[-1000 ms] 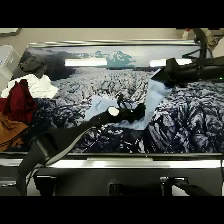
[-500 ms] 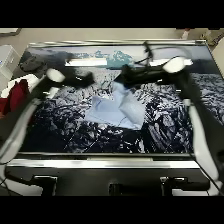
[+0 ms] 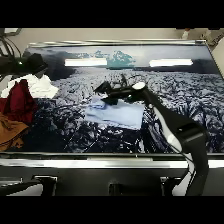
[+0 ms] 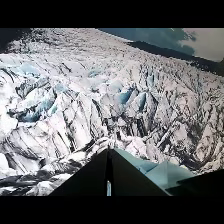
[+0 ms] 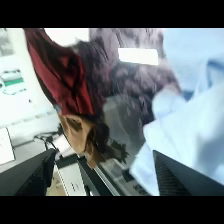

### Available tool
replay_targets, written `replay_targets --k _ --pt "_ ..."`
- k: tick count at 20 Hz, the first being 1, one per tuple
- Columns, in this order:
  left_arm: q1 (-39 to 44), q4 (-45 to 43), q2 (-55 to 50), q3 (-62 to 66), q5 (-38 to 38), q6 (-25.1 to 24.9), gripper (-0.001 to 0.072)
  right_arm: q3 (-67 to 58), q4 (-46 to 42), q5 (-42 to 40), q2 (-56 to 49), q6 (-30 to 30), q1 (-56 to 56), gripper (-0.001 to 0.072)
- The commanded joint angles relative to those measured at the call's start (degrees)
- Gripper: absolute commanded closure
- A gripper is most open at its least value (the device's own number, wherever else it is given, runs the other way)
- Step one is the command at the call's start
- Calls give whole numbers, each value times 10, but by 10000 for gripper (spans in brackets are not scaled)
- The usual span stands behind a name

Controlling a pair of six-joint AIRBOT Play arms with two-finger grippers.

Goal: Fold the clothes and pants, and hang the long-sleeved shirts on hangers.

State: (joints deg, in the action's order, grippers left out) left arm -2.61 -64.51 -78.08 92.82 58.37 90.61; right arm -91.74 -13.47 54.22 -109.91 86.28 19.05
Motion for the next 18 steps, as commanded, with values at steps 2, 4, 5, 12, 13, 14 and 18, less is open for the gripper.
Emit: replay_targets --k 2,4,5,12,13,14,18 --pt "-4 -7 14 -12 7 -7 689 0 -171 143 62 29 -169 27" --pt "-4 -7 14 -14 7 -7 689 0 -374 255 98 84 -256 28" --pt "-4 -7 14 -14 7 -7 688 8 -455 305 109 94 -284 30" --pt "6 0 15 -14 8 -2 688 279 -266 151 133 -75 -288 40" --pt "9 0 15 -14 8 -1 688 299 -233 122 125 -94 -276 45" --pt "13 0 15 -14 8 -2 688 305 -212 113 115 -113 -265 46" --pt "22 0 16 -14 7 -2 688 305 -137 116 99 -147 -231 311"
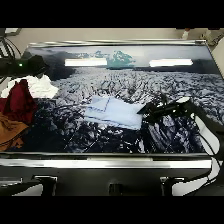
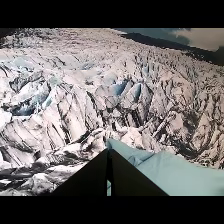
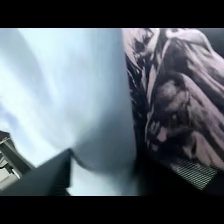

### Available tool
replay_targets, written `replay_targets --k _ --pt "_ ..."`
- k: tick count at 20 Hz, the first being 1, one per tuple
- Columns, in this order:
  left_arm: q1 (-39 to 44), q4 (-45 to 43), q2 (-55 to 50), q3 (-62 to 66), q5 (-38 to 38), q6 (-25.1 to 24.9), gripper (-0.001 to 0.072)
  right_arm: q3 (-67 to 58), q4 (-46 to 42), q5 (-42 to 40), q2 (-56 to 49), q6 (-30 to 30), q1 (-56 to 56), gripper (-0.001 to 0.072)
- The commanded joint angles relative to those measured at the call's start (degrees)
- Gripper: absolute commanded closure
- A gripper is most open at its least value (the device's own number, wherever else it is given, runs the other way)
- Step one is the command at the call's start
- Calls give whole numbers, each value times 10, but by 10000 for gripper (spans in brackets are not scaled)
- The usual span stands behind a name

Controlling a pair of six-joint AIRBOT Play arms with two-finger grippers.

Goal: Fold the clothes and pants, and hang the long-sleeved shirts on hangers.

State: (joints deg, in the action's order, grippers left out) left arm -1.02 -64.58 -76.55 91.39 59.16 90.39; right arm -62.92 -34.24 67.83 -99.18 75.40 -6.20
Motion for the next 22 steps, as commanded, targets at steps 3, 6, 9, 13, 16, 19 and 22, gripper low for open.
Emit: replay_targets --k 3,6,9,13,16,19,22 --pt "7 0 0 0 -1 0 688 -13 107 51 2 -68 20 660" --pt "7 0 0 0 -2 0 687 -130 70 77 40 -3 -12 662" --pt "7 0 0 0 -2 0 688 -315 -14 124 48 91 -59 661" --pt "7 0 0 0 -2 0 687 -485 -108 135 44 184 -163 661" --pt "7 1 1 0 -2 0 687 -501 -115 133 35 209 -276 661" --pt "7 1 3 0 0 7 687 -501 -117 131 18 228 -399 661" --pt "8 22 4 0 5 13 687 -496 -176 157 5 230 -492 661"
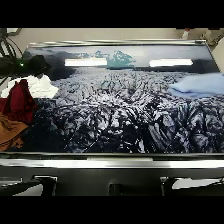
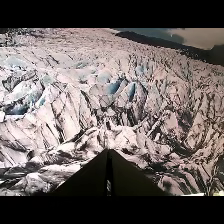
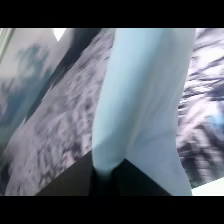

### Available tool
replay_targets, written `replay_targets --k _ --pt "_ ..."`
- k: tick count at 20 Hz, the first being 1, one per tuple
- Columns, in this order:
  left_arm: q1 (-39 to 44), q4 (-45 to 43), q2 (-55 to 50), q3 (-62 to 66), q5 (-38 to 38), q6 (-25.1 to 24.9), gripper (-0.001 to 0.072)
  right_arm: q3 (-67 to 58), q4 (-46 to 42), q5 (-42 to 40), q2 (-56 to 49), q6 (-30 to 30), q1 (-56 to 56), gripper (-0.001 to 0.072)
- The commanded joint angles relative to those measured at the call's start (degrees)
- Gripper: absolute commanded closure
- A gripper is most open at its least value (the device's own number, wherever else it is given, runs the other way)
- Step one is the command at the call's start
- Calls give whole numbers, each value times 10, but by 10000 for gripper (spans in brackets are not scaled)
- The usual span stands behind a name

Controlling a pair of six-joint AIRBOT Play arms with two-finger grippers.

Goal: Fold the clothes and pants, and hang the long-sleeved shirts on hangers.

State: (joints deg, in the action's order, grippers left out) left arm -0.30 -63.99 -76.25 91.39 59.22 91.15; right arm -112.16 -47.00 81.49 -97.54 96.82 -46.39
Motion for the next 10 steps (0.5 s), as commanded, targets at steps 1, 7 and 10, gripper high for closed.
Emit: replay_targets --k 1,7,10 --pt "2 25 1 0 9 6 687 2 -84 41 -16 15 -116 661" --pt "29 25 2 0 12 19 687 143 -283 101 -17 16 -218 661" --pt "37 25 2 0 12 21 687 259 -335 79 17 16 -220 661"
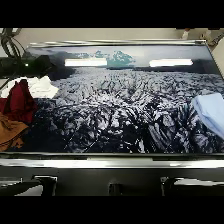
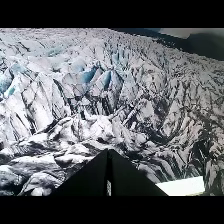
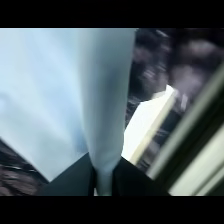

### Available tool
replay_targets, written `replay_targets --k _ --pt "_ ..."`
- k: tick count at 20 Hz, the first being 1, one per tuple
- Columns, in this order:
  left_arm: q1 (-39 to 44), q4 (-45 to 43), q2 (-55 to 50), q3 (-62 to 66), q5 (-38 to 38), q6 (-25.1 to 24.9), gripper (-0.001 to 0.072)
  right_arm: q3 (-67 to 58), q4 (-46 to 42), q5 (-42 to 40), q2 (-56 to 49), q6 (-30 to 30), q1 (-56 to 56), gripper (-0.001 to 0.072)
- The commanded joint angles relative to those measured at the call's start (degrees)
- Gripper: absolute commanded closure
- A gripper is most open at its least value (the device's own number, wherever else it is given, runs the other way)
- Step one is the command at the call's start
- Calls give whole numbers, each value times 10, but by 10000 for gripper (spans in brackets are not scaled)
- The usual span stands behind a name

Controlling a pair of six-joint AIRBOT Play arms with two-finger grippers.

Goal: Fold the clothes and pants, and hang the long-sleeved shirts on hangers.

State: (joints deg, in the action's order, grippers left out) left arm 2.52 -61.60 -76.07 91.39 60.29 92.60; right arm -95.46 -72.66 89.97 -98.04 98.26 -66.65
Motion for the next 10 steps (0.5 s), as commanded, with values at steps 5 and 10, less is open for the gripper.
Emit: replay_targets --k 5,10 --pt "11 1 0 0 2 10 687 197 -156 -56 64 2 -17 661" --pt "11 1 0 0 1 8 687 212 -173 -79 64 3 -17 661"
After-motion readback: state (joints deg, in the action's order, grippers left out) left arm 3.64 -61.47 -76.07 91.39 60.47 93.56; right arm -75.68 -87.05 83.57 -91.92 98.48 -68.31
